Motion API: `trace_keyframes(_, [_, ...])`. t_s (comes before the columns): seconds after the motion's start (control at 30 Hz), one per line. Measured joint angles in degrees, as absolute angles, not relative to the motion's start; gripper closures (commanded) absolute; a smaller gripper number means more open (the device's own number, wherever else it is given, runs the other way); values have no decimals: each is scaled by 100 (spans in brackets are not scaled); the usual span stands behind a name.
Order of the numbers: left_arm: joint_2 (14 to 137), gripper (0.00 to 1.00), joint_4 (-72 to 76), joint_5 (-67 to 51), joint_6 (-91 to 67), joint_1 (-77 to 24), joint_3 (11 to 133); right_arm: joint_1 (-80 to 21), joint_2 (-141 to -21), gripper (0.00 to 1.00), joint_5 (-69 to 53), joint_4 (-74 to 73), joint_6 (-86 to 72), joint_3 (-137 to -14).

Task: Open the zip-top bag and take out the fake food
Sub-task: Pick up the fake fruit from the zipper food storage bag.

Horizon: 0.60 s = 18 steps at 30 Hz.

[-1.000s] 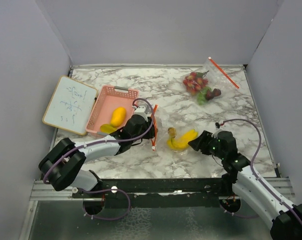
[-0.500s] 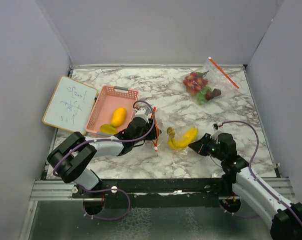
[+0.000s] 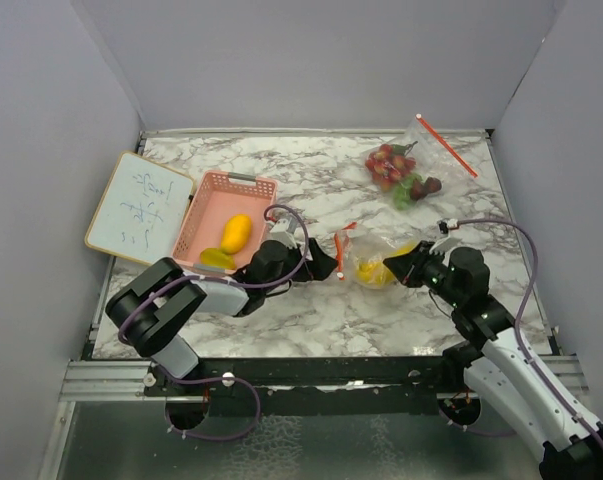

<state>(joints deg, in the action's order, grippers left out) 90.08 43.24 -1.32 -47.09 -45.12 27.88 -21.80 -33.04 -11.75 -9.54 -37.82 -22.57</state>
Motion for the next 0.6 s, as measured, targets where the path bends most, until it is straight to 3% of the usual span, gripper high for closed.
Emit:
trace_keyframes(0.37, [9808, 1, 5218, -427, -4860, -4512, 2838, -2178, -3653, 98, -993, -1546, -3468, -2202])
trace_keyframes(0.5, [9953, 9, 5367, -429, -4928, -4512, 2845, -2178, -3701, 98, -816, -1623, -3236, -2781])
trace_keyframes(0.53, [9953, 12, 5389, -429, -4939, -4512, 2845, -2178, -3756, 93, -709, -1619, -3216, -2851])
trace_keyframes(0.6, [9953, 17, 5391, -429, -4945, -4512, 2849, -2178, -3957, 67, -504, -1632, -3225, -2845])
